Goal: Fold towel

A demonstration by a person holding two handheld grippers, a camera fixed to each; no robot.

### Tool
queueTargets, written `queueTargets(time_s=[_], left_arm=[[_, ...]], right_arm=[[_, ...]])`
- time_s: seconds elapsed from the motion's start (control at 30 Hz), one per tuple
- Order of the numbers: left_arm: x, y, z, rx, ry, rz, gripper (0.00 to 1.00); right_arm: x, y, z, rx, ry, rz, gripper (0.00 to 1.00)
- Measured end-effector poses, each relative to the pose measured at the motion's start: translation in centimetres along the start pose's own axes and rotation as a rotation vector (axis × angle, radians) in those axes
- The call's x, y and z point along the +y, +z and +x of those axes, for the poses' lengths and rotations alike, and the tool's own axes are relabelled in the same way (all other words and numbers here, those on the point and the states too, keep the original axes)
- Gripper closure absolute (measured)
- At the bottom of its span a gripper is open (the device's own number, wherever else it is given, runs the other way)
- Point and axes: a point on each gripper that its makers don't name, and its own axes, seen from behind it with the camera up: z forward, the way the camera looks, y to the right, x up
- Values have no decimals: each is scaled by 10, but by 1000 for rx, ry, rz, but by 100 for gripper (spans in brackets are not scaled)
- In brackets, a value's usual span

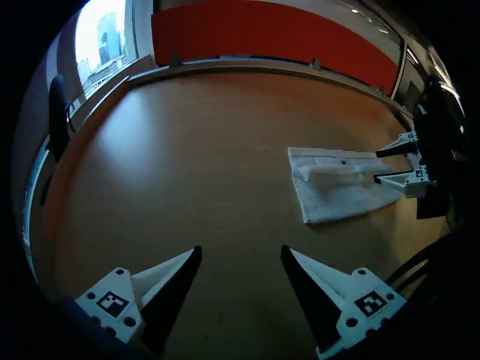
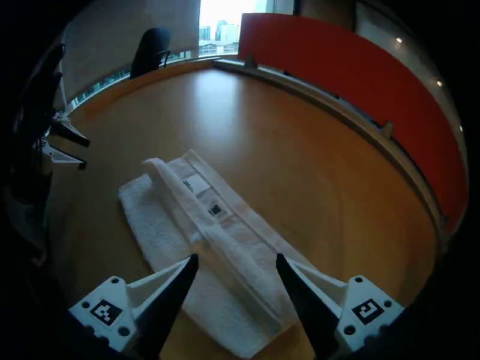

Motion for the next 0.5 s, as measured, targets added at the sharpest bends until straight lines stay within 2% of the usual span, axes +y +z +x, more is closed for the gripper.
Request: queueTargets(time_s=[0.3, 0.5], left_arm=[[-16, -10, -12, -1, -35, 26, 3], [-18, -11, -14, 0, -41, 30, 3]], right_arm=[[-14, 13, 10, -9, -39, 22, 0], [-15, 18, 11, -13, -43, 23, 0]])
